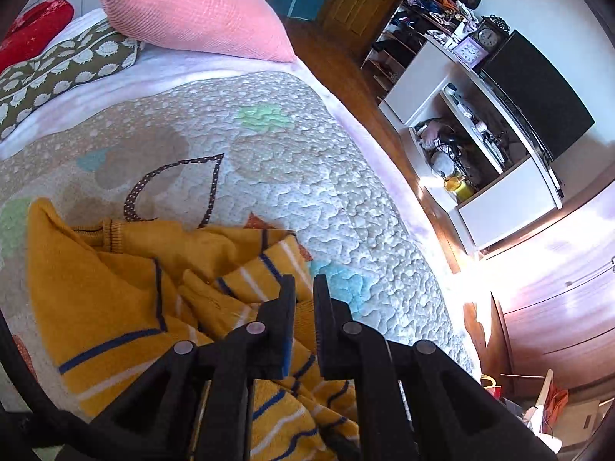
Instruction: Fold small clothes
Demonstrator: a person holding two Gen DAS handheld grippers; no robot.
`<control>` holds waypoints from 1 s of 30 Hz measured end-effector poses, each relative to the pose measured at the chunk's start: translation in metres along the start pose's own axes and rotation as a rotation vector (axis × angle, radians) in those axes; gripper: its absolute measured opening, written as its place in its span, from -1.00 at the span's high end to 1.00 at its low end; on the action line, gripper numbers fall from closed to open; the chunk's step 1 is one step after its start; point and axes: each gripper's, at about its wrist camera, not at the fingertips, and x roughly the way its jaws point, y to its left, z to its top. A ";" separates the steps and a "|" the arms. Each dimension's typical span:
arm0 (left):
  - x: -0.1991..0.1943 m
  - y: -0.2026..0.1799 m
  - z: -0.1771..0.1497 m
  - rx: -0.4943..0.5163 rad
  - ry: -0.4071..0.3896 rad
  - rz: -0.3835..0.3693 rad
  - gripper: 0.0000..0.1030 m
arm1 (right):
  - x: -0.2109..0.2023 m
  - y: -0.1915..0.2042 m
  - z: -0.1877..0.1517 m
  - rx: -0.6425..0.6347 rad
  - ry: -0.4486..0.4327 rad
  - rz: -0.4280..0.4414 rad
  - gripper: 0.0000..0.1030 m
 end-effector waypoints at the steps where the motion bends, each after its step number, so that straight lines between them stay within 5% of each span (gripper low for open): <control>1: -0.004 -0.001 -0.002 0.003 -0.007 0.007 0.80 | 0.001 -0.010 -0.003 0.017 0.005 -0.008 0.79; 7: -0.071 0.054 -0.043 -0.047 -0.123 0.169 0.20 | -0.014 -0.014 0.001 -0.011 0.001 0.045 0.73; 13: -0.123 0.119 -0.121 -0.177 -0.197 0.244 0.15 | -0.021 -0.006 0.041 0.015 -0.037 0.131 0.29; 19: -0.136 0.138 -0.208 -0.264 -0.231 0.207 0.14 | 0.078 0.027 0.081 0.002 0.180 0.183 0.05; 22: -0.137 0.139 -0.234 -0.287 -0.236 0.198 0.14 | 0.132 0.043 0.078 -0.021 0.318 0.130 -0.01; 24: -0.138 0.137 -0.244 -0.285 -0.247 0.206 0.14 | 0.157 0.053 0.071 -0.048 0.380 0.086 0.06; 25: -0.139 0.136 -0.247 -0.276 -0.252 0.215 0.14 | 0.163 0.057 0.068 -0.059 0.400 0.102 0.53; 26: -0.140 0.133 -0.249 -0.264 -0.257 0.227 0.14 | 0.164 0.061 0.068 -0.068 0.411 0.127 0.71; 30: -0.142 0.120 -0.248 -0.213 -0.270 0.250 0.14 | 0.111 0.077 0.083 -0.134 0.208 0.074 0.75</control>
